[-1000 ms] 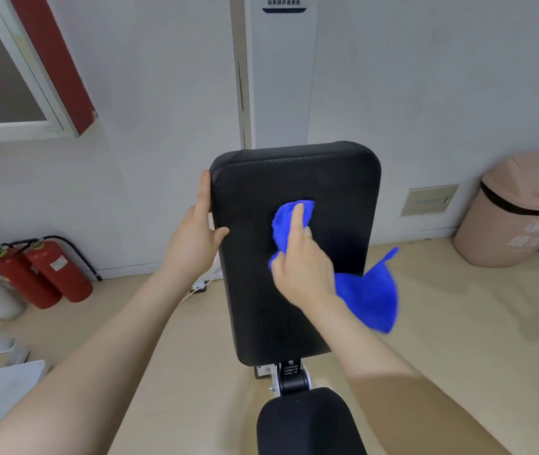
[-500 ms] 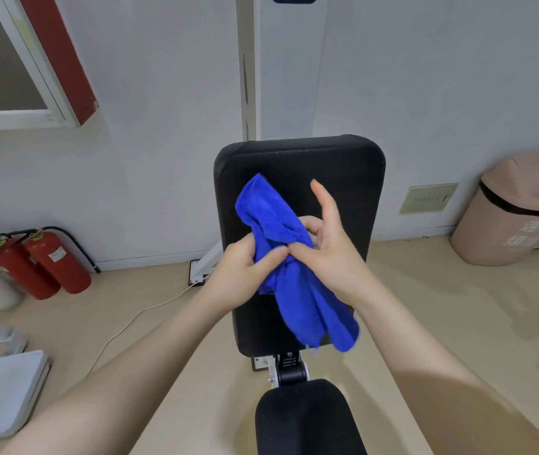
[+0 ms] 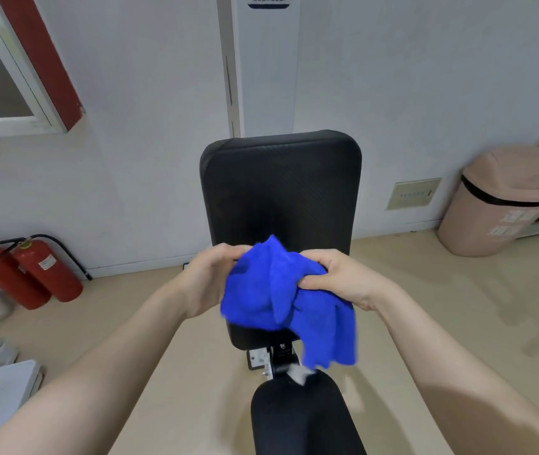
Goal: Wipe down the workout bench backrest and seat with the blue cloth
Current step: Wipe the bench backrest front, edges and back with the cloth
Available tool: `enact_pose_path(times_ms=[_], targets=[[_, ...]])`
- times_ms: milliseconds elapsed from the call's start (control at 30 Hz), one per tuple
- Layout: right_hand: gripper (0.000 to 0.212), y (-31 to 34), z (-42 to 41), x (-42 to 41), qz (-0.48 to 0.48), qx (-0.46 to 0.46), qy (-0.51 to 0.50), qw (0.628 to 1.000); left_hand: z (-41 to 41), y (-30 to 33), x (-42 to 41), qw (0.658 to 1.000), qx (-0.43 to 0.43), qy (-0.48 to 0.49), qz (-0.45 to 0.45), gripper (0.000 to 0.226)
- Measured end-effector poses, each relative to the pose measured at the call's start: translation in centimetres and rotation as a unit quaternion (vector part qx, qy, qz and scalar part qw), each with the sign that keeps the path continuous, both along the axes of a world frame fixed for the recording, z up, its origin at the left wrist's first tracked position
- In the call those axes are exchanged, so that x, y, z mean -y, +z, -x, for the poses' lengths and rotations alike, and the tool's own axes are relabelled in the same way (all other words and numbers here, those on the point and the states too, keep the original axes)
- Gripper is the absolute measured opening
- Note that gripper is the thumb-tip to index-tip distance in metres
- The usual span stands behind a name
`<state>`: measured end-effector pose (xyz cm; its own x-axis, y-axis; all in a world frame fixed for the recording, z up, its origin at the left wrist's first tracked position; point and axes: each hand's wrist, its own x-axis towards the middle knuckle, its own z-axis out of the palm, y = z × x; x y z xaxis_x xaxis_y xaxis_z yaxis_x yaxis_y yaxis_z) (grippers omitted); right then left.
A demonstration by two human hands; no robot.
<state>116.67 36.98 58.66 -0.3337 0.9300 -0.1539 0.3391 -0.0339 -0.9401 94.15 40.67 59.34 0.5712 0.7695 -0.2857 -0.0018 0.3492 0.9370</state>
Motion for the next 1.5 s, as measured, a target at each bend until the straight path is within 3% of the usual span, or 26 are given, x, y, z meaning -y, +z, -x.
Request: enact_pose_path(times_ms=[67,133,200,300,333,400,467,567,633,767,833,900,967,1033,1100,1167,1267,1333,1367,1433,1467,1500], targets=[[0.008,0.7,1.3,-0.1,-0.127,0.17,0.029,0.977,-0.6,-0.2,0.2,0.991,-0.126,-0.037,-0.024,0.044],[0.01,0.9,2.7,-0.1,-0.201,0.246,0.047,0.947,-2.0,-0.4,0.7,0.982,-0.182,-0.011,-0.053,0.05],[0.016,0.7,2.8,-0.5,-0.156,0.279,0.058,0.946,-3.1,-0.4,1.0,0.979,-0.175,0.049,-0.095,0.034],[0.026,-0.9,0.7,-1.0,0.016,0.404,0.08,0.911,-3.1,0.1,1.2,0.969,-0.153,0.108,-0.163,0.015],[0.027,-1.7,-0.1,-0.9,0.066,0.384,0.068,0.918,-2.8,0.2,1.2,0.964,-0.156,0.11,-0.187,0.013],[0.024,-3.0,-1.1,-0.5,0.133,0.219,-0.013,0.966,-2.2,0.3,1.1,0.949,-0.173,0.114,-0.237,0.013],[0.02,-3.1,-0.7,0.2,0.169,-0.008,-0.159,0.973,-1.7,0.0,1.2,0.928,-0.187,0.15,-0.284,0.014],[0.019,-2.5,1.3,0.7,0.235,-0.338,-0.311,0.857,-2.2,-0.5,1.9,0.896,-0.176,0.17,-0.372,0.025],[0.029,-1.7,2.7,0.9,0.207,-0.434,-0.316,0.818,-3.3,-1.3,2.5,0.876,-0.188,0.122,-0.427,0.035],[0.031,-1.3,4.4,1.6,0.072,-0.514,-0.243,0.82,-5.7,-3.0,2.9,0.801,-0.205,0.037,-0.562,0.04],[0.04,-1.9,4.8,1.6,-0.007,-0.476,-0.235,0.847,-6.1,-3.0,2.8,0.812,-0.171,0.035,-0.557,0.033],[0.036,-2.4,5.2,1.5,-0.072,-0.385,-0.254,0.884,-6.1,-2.8,2.9,0.839,-0.142,0.041,-0.524,0.02],[0.037,-2.1,5.2,1.5,-0.208,-0.167,-0.26,0.928,-5.8,-2.4,2.8,0.89,-0.082,0.073,-0.442,0.017],[0.055,-2.1,4.9,1.0,-0.303,0.025,-0.206,0.93,-5.2,-1.5,2.4,0.956,0.021,0.075,-0.282,0.025],[0.073,-1.5,4.9,0.6,-0.291,0.027,-0.144,0.945,-4.3,-1.2,1.6,0.982,0.135,0.043,-0.125,0.028],[0.077,-1.1,5.2,0.4,-0.288,0.008,-0.129,0.949,-3.2,-1.3,0.8,0.98,0.192,0.008,-0.05,0.039],[0.069,-1.3,6.2,-0.4,-0.31,0.023,-0.162,0.936,-1.9,-0.4,0.1,0.984,0.129,-0.033,-0.116,0.05],[0.07,-1.5,6.8,-1.4,-0.385,0.125,-0.186,0.896,-1.0,0.8,-0.5,0.966,0.039,0.002,-0.254,0.046],[0.073,-1.4,6.8,-2.0,-0.436,0.208,-0.21,0.85,-0.6,1.4,-0.8,0.94,-0.01,0.048,-0.338,0.046],[0.079,-1.0,6.4,-3.5,-0.51,0.341,-0.255,0.747,0.8,2.1,-1.7,0.84,-0.103,0.187,-0.498,0.047],[0.081,-0.8,6.2,-4.4,-0.537,0.378,-0.257,0.709,1.6,2.1,-2.4,0.798,-0.133,0.246,-0.534,0.048],[0.079,-0.8,6.3,-5.2,-0.561,0.409,-0.239,0.678,2.4,2.0,-3.2,0.782,-0.152,0.282,-0.534,0.05]])
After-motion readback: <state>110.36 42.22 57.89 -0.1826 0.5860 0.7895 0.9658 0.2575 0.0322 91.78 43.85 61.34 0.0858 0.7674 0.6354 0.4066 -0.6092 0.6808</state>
